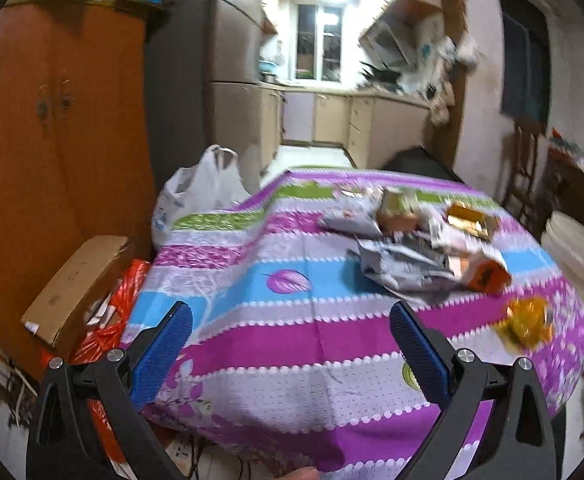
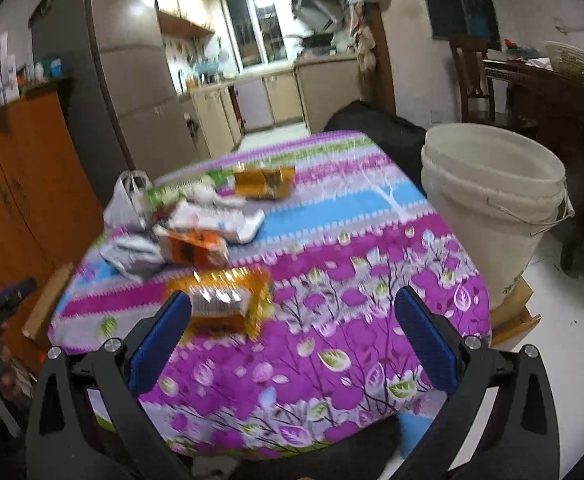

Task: Collect trash
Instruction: 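Move both tools toward the trash on the table, then grasp the orange snack bag with the right gripper while the left grasps white sachets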

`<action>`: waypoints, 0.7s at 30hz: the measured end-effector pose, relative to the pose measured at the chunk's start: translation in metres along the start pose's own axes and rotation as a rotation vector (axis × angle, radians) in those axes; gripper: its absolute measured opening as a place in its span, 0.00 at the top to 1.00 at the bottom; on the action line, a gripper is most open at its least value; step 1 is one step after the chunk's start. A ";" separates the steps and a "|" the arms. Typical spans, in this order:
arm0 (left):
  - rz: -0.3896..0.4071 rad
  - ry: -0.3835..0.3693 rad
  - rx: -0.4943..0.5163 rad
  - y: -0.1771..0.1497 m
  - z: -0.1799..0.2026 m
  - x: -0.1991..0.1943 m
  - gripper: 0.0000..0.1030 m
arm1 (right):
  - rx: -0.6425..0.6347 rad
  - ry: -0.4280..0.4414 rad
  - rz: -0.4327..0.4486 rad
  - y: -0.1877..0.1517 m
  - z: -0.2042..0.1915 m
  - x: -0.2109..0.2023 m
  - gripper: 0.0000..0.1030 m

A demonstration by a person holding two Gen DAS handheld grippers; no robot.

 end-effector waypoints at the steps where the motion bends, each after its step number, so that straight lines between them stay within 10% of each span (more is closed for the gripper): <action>1: -0.004 -0.004 0.026 0.000 0.005 0.006 0.05 | -0.014 0.004 -0.019 -0.004 0.001 0.005 0.05; 12: -0.013 -0.015 0.131 0.022 0.053 0.048 0.05 | -0.343 0.093 0.035 0.029 -0.039 0.003 0.05; 21: -0.047 -0.029 0.138 0.036 0.056 0.072 0.05 | -1.005 0.390 -0.325 0.027 -0.088 0.056 0.05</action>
Point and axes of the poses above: each gripper's, at about its wrist camera, not at the fingertips, and x roughly the way its jaws point, z to its right, y to its top, the point moved 2 cm from there along x, roughly the way its jaws point, and after that the axes turned 2 degrees about y, right-handed, at the moved point
